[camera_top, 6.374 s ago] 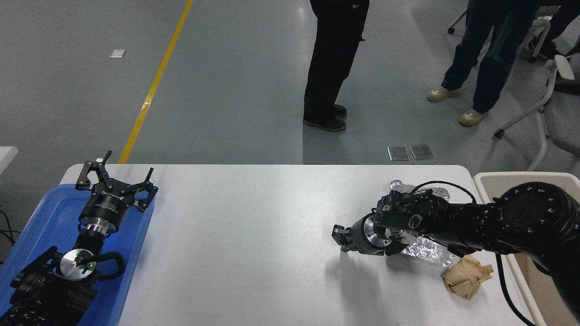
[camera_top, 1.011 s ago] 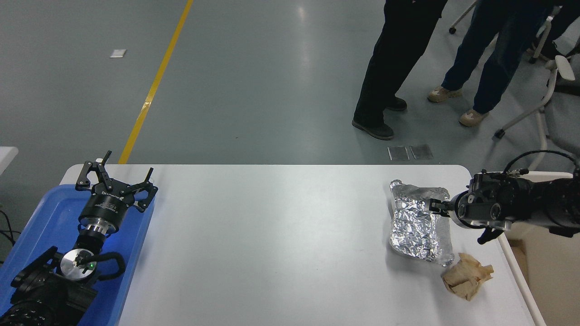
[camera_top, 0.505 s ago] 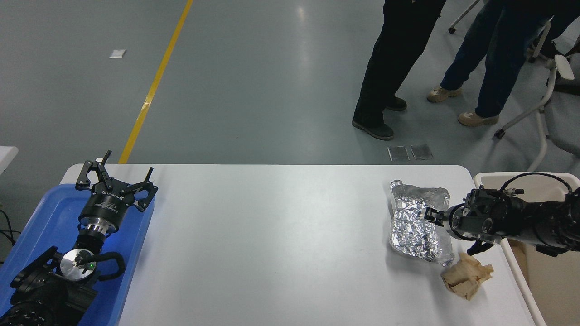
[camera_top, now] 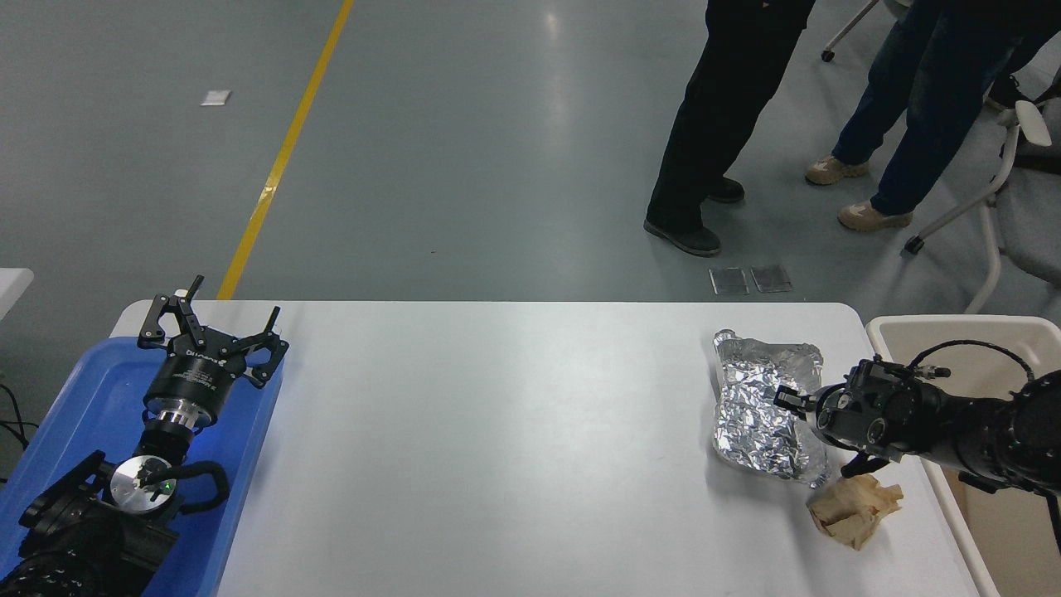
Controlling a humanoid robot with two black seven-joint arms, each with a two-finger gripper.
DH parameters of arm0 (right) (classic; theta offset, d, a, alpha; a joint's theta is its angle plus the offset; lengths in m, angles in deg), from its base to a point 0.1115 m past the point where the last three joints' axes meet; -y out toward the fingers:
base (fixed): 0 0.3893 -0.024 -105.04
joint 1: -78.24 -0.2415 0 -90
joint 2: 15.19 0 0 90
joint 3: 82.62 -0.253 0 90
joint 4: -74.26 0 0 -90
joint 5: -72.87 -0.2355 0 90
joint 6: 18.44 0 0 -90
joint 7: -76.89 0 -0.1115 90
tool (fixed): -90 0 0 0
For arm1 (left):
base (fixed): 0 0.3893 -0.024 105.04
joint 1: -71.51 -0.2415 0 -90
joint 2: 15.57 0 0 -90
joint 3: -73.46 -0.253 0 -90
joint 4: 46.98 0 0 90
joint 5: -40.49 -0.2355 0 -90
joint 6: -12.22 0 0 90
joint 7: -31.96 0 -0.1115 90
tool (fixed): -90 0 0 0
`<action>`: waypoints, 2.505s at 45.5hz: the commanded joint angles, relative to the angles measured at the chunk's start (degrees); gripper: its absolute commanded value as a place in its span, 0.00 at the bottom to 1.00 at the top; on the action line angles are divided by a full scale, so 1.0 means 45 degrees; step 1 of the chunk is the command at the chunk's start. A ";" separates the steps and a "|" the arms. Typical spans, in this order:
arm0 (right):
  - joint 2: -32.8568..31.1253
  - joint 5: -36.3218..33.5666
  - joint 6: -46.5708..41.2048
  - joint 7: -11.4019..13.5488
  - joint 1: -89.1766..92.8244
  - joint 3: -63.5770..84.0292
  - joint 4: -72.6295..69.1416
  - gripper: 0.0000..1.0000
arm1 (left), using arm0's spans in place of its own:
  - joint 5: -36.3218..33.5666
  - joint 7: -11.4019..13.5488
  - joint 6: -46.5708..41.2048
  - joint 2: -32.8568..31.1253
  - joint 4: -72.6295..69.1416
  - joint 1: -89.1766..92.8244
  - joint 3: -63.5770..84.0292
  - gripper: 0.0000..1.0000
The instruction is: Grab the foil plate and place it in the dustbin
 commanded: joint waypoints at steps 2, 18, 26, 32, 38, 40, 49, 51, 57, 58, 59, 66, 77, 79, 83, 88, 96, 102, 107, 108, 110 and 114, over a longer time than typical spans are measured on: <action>-0.0060 -0.0042 -0.0046 0.0027 -0.0020 -0.0205 -0.0330 0.00 | 0.0000 0.0000 0.0000 -0.0005 0.0000 0.0000 0.0000 0.99; -0.0919 -0.1136 -0.0222 0.0008 -0.1229 -0.0030 -0.1871 0.00 | 0.0000 0.0000 0.0000 -0.0005 0.0000 0.0019 0.0000 0.99; -0.1876 -0.1117 -0.0241 0.0008 -0.3376 0.1004 -0.4799 0.00 | 0.0000 -0.0020 0.0000 -0.0005 0.0000 0.0039 -0.0078 0.99; -0.2325 -0.1136 -0.0241 -0.0051 -0.5154 0.2000 -0.6987 0.00 | 0.0000 -0.0020 0.0000 -0.0005 0.0000 0.0039 -0.0098 0.99; -0.2775 -0.1136 -0.0280 -0.0070 -0.7067 0.2743 -0.9506 0.00 | 0.0000 -0.0020 0.0000 -0.0005 0.0000 0.0039 -0.0098 0.99; -0.2814 -0.1136 -0.0358 -0.0070 -0.7634 0.2880 -1.0230 0.00 | 0.0000 -0.0020 0.0000 -0.0005 0.0000 0.0039 -0.0098 0.99; -0.3126 -0.1175 -0.3167 -0.0129 -1.0446 0.2842 -1.1794 0.00 | 0.0000 -0.0020 0.0000 0.0015 0.0000 0.0039 -0.0117 0.99; -0.3282 -0.1311 -0.4065 -0.0168 -1.1091 0.2803 -1.1932 0.00 | 0.0000 -0.0020 0.0000 0.0015 0.0000 0.0039 -0.0117 0.99; -0.3497 -0.2403 -0.6761 -0.0519 -1.2888 0.2880 -1.2010 0.00 | 0.0000 -0.0020 0.0000 0.0015 0.0000 0.0039 -0.0117 0.99; -0.3556 -0.2638 -0.7190 -0.0616 -1.3162 0.2900 -1.2010 0.00 | 0.0000 -0.0020 0.0000 0.0015 0.0000 0.0039 -0.0117 0.99; -0.3634 -0.2814 -0.7581 -0.0675 -1.3454 0.2939 -1.2010 0.00 | 0.0000 -0.0020 0.0000 -0.0004 0.0000 0.0039 -0.0117 0.99; -0.4044 -0.3167 -0.9322 -0.0773 -1.5212 0.3231 -1.2010 0.00 | 0.0000 -0.0020 0.0000 0.0015 0.0000 0.0039 -0.0117 0.99; -0.4474 -0.4261 -1.0378 -0.0793 -1.8690 0.4677 -1.2030 0.00 | 0.0000 0.0000 0.0000 0.0015 0.0000 0.0039 -0.0117 0.99; -0.4552 -0.4281 -1.0378 -0.0793 -1.8925 0.4716 -1.2030 0.00 | 0.0000 -0.0020 0.0000 0.0015 0.0000 0.0020 -0.0117 0.99; -0.4630 -0.4281 -1.0378 -0.0793 -1.9043 0.4716 -1.2030 0.00 | 0.0000 -0.0020 0.0000 0.0015 0.0000 0.0039 -0.0117 0.99; -0.4630 -0.4261 -1.0378 -0.0793 -1.9043 0.4717 -1.2010 0.00 | 0.0000 -0.0020 0.0000 0.0015 0.0000 0.0039 -0.0117 0.99; -0.4728 -0.4222 -1.0378 -0.0773 -1.8868 0.4931 -1.1893 0.00 | 0.0000 -0.0020 0.0000 0.0015 0.0000 0.0020 -0.0098 0.99; -0.5215 -0.4066 -1.0281 -0.0773 -1.8634 0.5361 -1.1757 0.00 | 0.0000 -0.0020 0.0000 0.0015 0.0000 0.0020 -0.0098 0.99; -0.5899 -0.4007 -0.9696 -0.0773 -1.8146 0.5594 -1.1503 0.00 | 0.0000 -0.0020 0.0000 0.0015 0.0000 0.0020 -0.0098 0.99; -0.6074 -0.4007 -0.9463 -0.0773 -1.8087 0.5711 -1.1425 0.00 | 0.0000 0.0000 0.0000 0.0015 0.0000 0.0020 -0.0098 0.99; -0.6406 -0.4007 -0.9013 -0.0773 -1.7872 0.5985 -1.1269 0.00 | 0.0000 0.0000 0.0000 0.0015 0.0000 0.0020 -0.0079 0.99; -0.7070 -0.3988 -0.8115 -0.0773 -1.7268 0.6395 -1.0801 0.00 | 0.0000 0.0000 0.0000 0.0015 0.0000 0.0000 -0.0078 0.99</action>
